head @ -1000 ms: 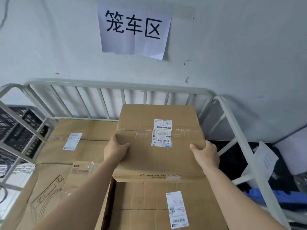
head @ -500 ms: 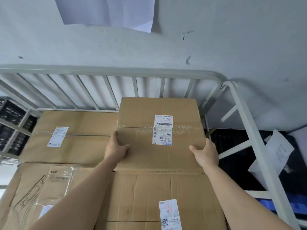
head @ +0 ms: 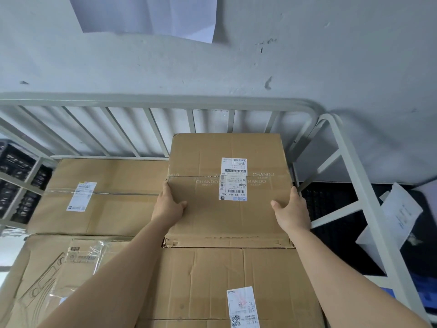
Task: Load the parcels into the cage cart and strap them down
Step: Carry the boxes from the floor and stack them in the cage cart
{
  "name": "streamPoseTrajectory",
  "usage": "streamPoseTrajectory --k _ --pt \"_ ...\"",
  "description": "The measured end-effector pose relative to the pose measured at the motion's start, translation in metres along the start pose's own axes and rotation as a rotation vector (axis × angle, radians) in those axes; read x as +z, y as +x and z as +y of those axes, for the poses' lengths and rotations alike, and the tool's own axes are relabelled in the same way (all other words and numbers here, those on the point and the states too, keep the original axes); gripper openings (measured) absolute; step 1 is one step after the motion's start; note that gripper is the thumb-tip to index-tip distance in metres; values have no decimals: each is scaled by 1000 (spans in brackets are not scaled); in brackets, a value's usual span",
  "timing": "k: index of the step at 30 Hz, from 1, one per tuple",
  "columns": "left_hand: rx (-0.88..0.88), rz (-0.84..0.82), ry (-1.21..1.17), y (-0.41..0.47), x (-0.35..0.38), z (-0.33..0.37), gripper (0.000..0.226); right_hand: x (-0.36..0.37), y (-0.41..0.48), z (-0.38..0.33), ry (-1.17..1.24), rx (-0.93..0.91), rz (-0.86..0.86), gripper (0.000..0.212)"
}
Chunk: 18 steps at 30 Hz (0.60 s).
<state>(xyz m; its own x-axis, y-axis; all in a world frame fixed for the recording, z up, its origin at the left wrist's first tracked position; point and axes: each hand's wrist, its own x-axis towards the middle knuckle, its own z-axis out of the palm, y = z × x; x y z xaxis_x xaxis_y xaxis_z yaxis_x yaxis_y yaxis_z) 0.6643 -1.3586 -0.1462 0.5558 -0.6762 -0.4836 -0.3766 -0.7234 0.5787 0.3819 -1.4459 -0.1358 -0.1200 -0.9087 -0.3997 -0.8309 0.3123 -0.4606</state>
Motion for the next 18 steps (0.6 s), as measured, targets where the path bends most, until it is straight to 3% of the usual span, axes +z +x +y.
streamPoseTrajectory --k 4,8,18 --pt "-10 -58 118 -11 -5 1 90 -10 -9 1 -92 -33 -52 75" --pt "38 -36 338 -34 -9 2 86 -17 -32 0 -253 -140 -25 63" --pt "411 11 742 -111 -48 20 32 -52 -121 2 -456 -279 33 51"
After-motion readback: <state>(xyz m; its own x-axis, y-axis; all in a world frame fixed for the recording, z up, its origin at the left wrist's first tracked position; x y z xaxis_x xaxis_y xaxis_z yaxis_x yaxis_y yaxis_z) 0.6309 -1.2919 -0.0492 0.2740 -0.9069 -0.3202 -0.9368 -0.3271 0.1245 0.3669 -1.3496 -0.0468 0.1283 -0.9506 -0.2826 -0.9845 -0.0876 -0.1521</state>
